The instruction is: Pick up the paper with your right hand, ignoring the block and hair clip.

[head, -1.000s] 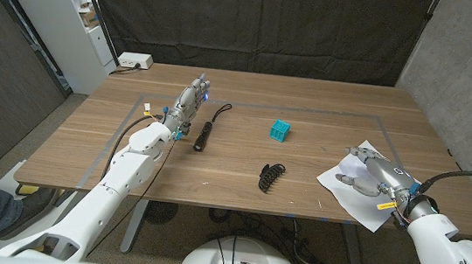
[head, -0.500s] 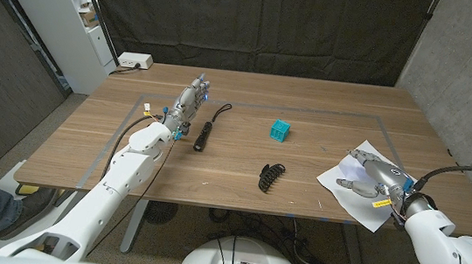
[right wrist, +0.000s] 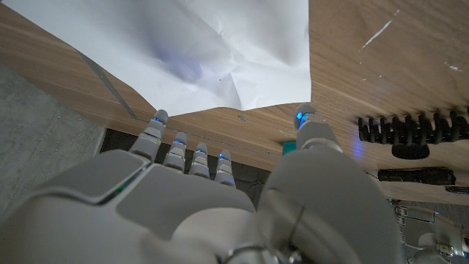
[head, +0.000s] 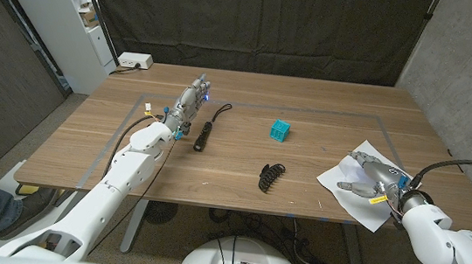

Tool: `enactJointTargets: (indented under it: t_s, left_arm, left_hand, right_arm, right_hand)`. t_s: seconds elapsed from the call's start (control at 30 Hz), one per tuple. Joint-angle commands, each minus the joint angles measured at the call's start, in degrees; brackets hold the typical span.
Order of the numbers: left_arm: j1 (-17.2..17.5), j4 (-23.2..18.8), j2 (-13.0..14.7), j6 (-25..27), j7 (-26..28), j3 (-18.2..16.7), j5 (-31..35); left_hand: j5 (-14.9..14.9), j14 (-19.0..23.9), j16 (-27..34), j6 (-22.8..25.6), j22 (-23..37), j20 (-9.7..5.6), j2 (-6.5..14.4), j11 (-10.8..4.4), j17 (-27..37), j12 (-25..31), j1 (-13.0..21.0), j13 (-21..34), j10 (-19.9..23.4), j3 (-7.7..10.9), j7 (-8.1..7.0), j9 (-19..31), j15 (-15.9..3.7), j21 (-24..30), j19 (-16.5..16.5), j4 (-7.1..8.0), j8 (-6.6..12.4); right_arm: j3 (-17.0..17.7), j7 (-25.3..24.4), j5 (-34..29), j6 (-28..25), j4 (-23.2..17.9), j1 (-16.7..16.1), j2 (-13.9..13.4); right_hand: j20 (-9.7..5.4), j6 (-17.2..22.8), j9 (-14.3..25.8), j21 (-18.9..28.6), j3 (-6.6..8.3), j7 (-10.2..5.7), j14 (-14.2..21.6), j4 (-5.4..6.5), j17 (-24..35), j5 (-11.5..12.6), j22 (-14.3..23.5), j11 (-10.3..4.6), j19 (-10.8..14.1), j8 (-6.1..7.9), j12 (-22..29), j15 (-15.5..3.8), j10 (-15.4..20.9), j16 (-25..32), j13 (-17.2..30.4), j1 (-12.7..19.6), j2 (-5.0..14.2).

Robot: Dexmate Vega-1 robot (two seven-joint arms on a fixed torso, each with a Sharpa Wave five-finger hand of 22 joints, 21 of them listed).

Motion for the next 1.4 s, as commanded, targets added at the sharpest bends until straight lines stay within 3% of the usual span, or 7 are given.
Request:
enactJointTargets:
  t_s: [0.03,0.47,1.4]
  left_arm:
    - [-0.43,0.54,-0.1,0.12,-0.11,-0.01,0.01]
    - [-0.67,0.65,-0.33,0.45,0.21,0.12,0.23]
    - [-1.26,-0.08,-0.56,2.23,1.11,1.3,1.18]
  left_hand:
    - [-0.09,-0.36,-0.09,0.42,0.18,0.34,0.4,-0.23,0.18,-0.12,0.06,0.12,-0.34,-0.06,0.31,0.28,0.27,-0.06,-3.25,-0.35,0.2]
    - [-0.12,-0.34,-0.07,0.62,0.19,0.51,0.49,-0.12,0.19,-0.13,0.06,0.12,-0.36,-0.12,0.3,0.27,0.21,-0.06,-3.32,-0.41,0.22]
    - [-0.16,-0.56,-0.11,0.82,0.21,0.83,0.63,-0.2,0.2,-0.11,0.02,0.13,-0.34,-0.27,0.37,0.28,0.32,-0.13,-3.66,-0.5,0.2]
  right_arm:
    - [-1.49,1.82,1.27,-3.93,-0.24,1.27,-2.42]
    - [-2.83,1.95,3.72,-6.86,0.75,2.3,-5.68]
    - [-4.4,-4.19,10.87,-9.31,3.3,2.07,-9.72]
  right_hand:
    - [0.27,-0.67,0.05,0.41,-0.3,0.02,0.05,0.16,-0.05,0.45,0.29,0.68,-0.26,0.16,0.46,0.84,-0.27,0.38,0.15,0.47,-0.04]
    - [0.33,-0.37,0.03,0.47,-0.58,-0.03,-0.83,0.22,-0.09,0.78,0.29,0.35,-0.18,0.58,0.57,0.3,-0.66,0.14,0.09,0.58,-0.2]
    - [0.38,0.29,0.02,0.6,-0.95,-0.11,-0.39,0.48,-0.06,1.29,0.35,-0.22,0.04,1.1,1.18,-0.47,0.09,0.57,0.07,0.62,-0.03]
